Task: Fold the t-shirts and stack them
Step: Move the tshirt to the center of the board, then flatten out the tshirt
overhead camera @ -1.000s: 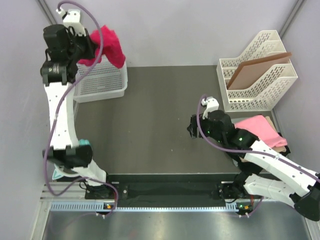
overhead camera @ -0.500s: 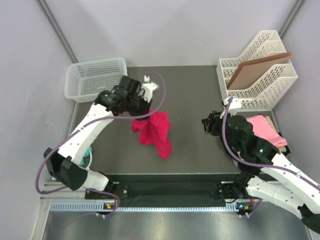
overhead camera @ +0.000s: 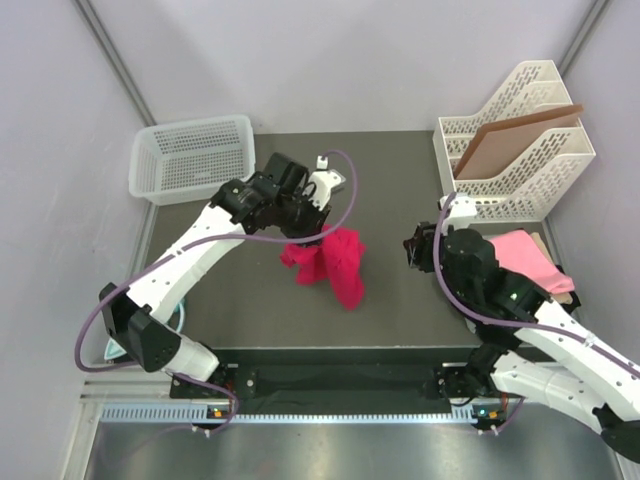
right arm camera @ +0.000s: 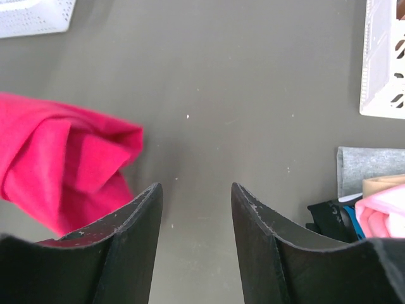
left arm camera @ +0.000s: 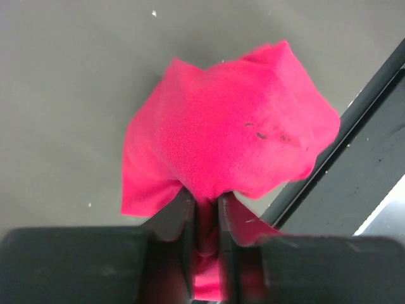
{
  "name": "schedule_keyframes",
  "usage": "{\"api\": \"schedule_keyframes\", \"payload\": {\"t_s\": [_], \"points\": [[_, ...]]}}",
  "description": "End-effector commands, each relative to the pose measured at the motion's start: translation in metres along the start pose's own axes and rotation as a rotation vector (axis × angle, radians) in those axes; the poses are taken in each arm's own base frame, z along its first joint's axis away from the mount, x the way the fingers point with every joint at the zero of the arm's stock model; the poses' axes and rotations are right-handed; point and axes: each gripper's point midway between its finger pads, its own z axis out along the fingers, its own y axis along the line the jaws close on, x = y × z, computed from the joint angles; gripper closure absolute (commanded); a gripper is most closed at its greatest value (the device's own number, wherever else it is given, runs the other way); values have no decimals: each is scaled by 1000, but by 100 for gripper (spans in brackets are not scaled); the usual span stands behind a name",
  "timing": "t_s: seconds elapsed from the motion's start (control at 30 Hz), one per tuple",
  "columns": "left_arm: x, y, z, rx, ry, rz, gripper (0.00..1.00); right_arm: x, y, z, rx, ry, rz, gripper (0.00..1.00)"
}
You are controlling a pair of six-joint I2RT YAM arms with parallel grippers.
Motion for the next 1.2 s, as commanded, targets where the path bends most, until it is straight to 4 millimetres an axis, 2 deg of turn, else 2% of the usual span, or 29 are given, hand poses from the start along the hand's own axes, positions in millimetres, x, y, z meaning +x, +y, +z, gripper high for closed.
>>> {"api": "schedule_keyframes", "payload": {"t_s": [0.0, 0.03, 0.07, 0.1, 0.13, 0.2, 0.23, 0.3, 0.4, 0.43, 0.5, 0.53, 0.63, 0.77, 0.8, 0.9, 0.93, 1.0, 1.17], "points": [[-14, 10, 8, -49, -59, -4, 68, 1, 8, 4, -22, 0, 11, 52], [2, 17, 17, -82, -15, -17, 57, 3, 10, 6, -28, 9, 5, 52], [9, 25, 21, -122, -7, -26, 31, 7, 14, 7, -46, 24, 4, 52], [18, 44, 23, -228, 7, -33, 23, 9, 15, 8, -52, 34, 0, 51], [31, 55, 35, -269, 14, -39, 20, 15, 16, 11, -55, 58, -12, 50], [44, 83, 33, -362, 0, -81, 15, 25, 23, 13, -85, 97, -24, 46], [58, 94, 39, -398, 13, -100, 14, 33, 24, 17, -89, 123, -35, 44], [71, 112, 37, -457, 24, -134, 7, 44, 32, 20, -127, 167, -41, 41], [95, 117, 40, -472, 75, -139, 7, 62, 42, 27, -168, 223, -42, 40], [98, 116, 41, -472, 76, -141, 8, 74, 48, 29, -196, 259, -45, 39], [105, 115, 46, -466, 77, -146, 9, 81, 55, 33, -220, 272, -41, 39], [108, 116, 49, -470, 79, -152, 9, 91, 58, 36, -222, 301, -48, 39], [115, 123, 66, -478, 108, -150, 11, 102, 62, 43, -219, 336, -66, 39], [112, 133, 87, -477, 134, -143, 15, 102, 69, 41, -234, 341, -76, 39], [106, 136, 91, -478, 120, -137, 16, 101, 70, 40, -236, 338, -77, 39], [109, 145, 107, -472, 147, -145, 24, 100, 71, 37, -240, 335, -73, 39], [116, 148, 115, -465, 177, -152, 26, 100, 70, 35, -237, 337, -75, 39], [119, 152, 121, -459, 191, -169, 34, 99, 69, 34, -234, 335, -74, 39], [130, 157, 134, -435, 225, -178, 43, 96, 71, 32, -242, 324, -71, 40]]}}
